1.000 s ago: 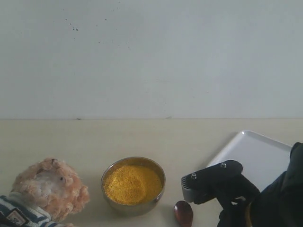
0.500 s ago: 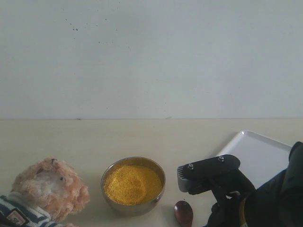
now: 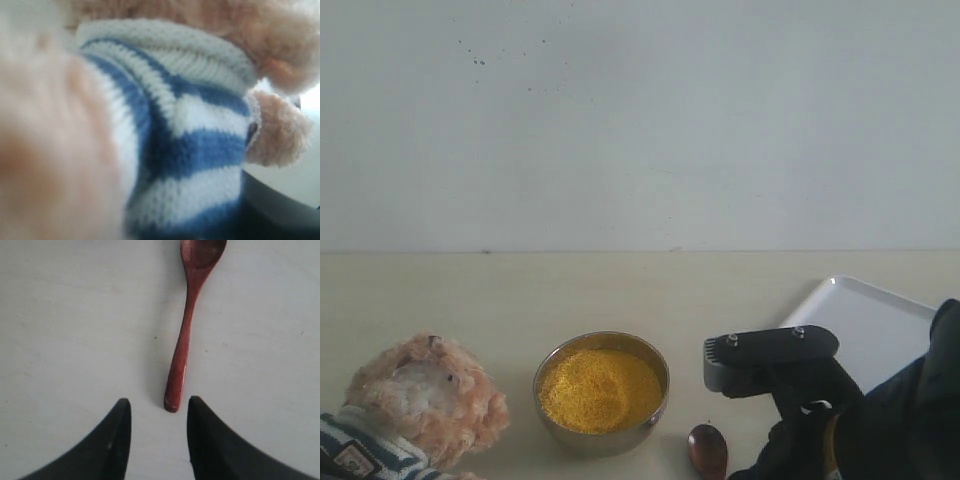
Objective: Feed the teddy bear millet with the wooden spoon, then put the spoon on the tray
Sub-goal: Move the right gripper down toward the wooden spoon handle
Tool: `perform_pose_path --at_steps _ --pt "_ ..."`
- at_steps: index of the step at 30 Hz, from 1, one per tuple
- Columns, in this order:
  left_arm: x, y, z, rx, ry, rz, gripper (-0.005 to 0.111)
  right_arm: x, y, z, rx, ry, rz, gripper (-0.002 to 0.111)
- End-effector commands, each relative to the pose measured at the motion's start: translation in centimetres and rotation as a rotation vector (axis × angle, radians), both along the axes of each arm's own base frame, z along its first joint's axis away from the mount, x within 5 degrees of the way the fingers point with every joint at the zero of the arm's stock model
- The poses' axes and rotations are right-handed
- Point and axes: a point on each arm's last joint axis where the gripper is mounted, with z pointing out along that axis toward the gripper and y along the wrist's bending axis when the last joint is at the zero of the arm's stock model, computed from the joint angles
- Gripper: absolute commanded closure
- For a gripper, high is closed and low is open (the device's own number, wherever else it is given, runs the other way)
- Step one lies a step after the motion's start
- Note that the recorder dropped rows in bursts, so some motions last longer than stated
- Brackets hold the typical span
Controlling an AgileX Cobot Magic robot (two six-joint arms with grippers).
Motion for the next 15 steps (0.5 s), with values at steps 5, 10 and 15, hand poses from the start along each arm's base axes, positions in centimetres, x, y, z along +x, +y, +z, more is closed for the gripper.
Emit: perform_pose_path --at_steps 5,10,15 --pt "0.0 0.0 0.2 -0.012 -0.009 0.008 0.101 0.4 0.3 0.3 0.033 -0.045 0.006 0.059" --pt "0.0 0.0 0.2 -0.012 -0.009 0.008 0.101 0.6 0.4 -0.3 0.013 -0.031 -0.019 0.041" --pt "0.0 0.0 0.2 -0.012 -0.009 0.008 0.101 0.7 0.6 -2.7 -0.061 0.029 -0.020 0.041"
